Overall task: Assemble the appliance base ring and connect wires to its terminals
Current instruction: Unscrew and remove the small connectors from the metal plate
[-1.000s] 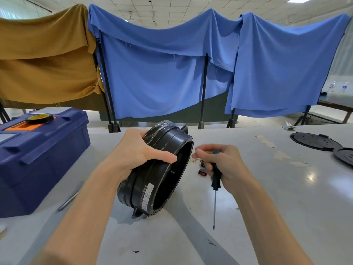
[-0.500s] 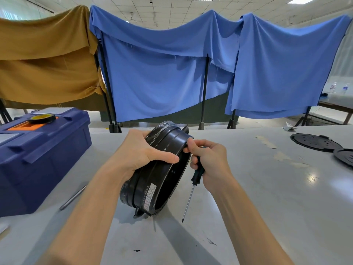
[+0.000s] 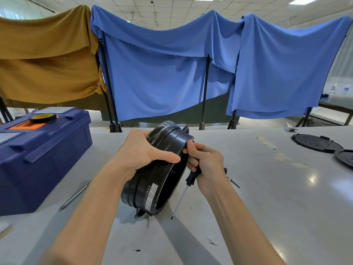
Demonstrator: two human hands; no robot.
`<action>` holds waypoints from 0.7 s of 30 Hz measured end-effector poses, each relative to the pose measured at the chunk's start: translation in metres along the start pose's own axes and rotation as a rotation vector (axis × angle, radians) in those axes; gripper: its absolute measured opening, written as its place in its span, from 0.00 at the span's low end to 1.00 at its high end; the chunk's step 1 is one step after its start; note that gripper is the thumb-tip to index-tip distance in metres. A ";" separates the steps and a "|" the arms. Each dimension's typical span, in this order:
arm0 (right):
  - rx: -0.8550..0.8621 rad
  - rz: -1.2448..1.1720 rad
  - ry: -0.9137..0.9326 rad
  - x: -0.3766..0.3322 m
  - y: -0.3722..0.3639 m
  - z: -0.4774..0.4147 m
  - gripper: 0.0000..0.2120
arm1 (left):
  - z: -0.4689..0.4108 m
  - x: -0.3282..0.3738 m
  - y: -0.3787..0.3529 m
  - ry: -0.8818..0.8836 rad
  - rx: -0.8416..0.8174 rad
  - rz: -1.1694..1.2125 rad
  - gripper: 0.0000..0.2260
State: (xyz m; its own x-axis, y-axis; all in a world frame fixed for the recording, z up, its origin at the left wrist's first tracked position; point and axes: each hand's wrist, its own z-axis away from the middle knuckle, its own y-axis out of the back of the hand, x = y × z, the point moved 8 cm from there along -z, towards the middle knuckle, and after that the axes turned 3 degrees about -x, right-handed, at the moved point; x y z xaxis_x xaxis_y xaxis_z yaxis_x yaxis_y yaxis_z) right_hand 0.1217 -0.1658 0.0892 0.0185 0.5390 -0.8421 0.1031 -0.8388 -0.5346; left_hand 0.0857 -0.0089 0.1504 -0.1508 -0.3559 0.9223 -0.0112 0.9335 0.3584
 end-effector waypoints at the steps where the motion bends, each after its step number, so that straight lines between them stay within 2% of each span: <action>1: 0.027 0.023 0.045 -0.003 0.002 0.001 0.05 | 0.000 0.000 0.000 0.001 0.002 -0.004 0.21; 6: 0.058 0.060 0.145 -0.008 0.003 0.004 0.04 | 0.000 0.002 0.001 0.000 -0.013 -0.003 0.19; 9: 0.031 -0.002 0.133 -0.004 0.002 0.005 0.02 | -0.001 0.001 0.002 0.013 -0.010 0.003 0.19; 15: 0.044 -0.015 0.110 -0.001 0.000 0.007 0.04 | -0.001 0.001 0.002 0.019 -0.008 0.013 0.18; 21: 0.058 -0.072 0.039 0.003 -0.004 0.007 0.03 | 0.000 0.002 0.001 0.007 -0.001 -0.003 0.20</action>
State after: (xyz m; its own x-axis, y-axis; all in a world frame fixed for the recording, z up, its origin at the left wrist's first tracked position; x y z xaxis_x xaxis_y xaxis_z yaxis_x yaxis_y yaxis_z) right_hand 0.1145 -0.1613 0.0890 0.0519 0.5995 -0.7987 0.0478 -0.8003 -0.5976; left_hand 0.0854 -0.0086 0.1522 -0.1434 -0.3587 0.9223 -0.0106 0.9325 0.3611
